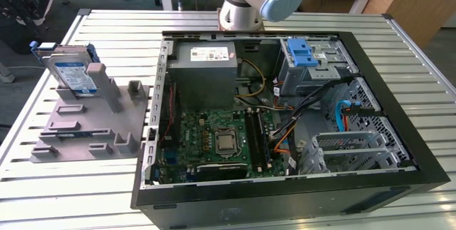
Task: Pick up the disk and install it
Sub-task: 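Pick up the disk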
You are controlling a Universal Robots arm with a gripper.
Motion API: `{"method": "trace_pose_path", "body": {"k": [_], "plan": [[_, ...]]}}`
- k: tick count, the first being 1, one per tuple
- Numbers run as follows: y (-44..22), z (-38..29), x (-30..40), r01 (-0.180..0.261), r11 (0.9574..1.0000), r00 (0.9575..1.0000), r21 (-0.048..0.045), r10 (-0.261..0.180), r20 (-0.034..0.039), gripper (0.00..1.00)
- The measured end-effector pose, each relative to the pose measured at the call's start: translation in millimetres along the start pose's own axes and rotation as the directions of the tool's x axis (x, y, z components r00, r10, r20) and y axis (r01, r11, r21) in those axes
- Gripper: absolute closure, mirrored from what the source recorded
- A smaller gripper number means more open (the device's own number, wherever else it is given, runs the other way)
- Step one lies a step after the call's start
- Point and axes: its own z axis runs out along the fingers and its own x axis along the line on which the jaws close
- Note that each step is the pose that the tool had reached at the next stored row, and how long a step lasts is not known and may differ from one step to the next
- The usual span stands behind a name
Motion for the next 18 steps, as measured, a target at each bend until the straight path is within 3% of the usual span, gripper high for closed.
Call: {"method": "trace_pose_path", "body": {"k": [6,18], "plan": [[0.0,0.0,0.0,0.032,0.9995,0.9995,0.0005,-0.032,-0.0013,0.89],[0.0,0.0,0.1,0.044,0.999,0.999,0.0007,-0.044,-0.0018,0.89]]}}
